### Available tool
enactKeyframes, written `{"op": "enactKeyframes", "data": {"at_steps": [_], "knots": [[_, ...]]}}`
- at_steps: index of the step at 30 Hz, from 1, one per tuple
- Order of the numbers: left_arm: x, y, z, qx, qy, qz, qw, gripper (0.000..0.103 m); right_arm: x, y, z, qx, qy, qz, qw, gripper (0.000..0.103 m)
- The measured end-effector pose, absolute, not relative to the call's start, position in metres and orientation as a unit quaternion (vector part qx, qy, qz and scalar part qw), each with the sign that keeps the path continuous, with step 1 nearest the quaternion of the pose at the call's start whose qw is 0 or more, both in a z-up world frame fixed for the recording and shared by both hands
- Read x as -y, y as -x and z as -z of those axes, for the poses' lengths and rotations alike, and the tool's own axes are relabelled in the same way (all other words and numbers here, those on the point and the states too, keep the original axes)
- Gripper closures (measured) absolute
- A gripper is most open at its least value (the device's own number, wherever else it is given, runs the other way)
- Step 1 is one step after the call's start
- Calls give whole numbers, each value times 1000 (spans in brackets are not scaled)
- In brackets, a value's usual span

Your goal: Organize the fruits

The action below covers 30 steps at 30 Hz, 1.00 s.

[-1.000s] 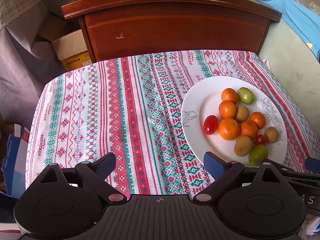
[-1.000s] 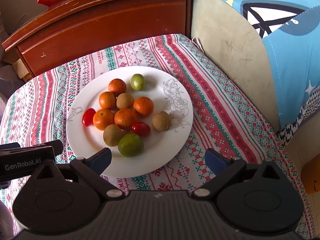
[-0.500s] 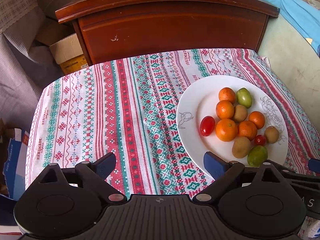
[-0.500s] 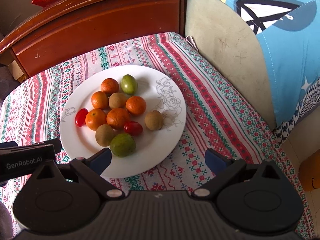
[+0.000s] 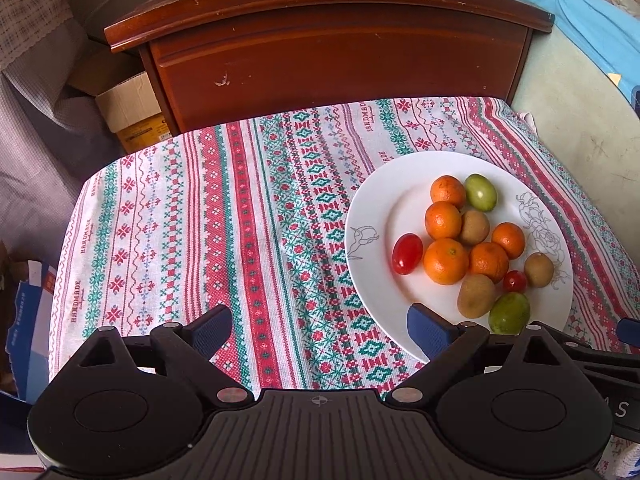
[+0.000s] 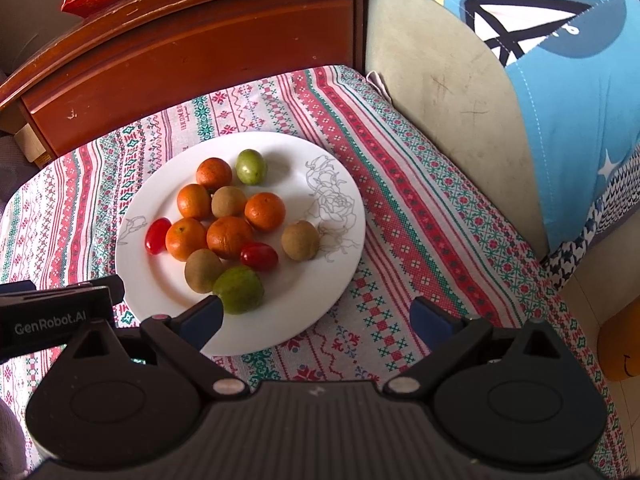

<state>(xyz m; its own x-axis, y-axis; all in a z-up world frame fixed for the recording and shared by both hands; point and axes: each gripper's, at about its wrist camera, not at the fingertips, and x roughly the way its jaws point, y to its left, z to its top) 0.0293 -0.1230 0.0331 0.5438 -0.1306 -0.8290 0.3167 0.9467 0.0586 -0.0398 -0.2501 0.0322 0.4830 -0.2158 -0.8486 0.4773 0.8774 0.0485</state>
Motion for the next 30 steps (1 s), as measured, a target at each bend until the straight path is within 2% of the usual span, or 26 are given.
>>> {"op": "enactKeyframes", "data": {"at_steps": [30], "knots": [[55, 14, -41, -465, -73, 87, 878, 7, 195, 68, -29, -441, -125, 69, 886, 4]]}}
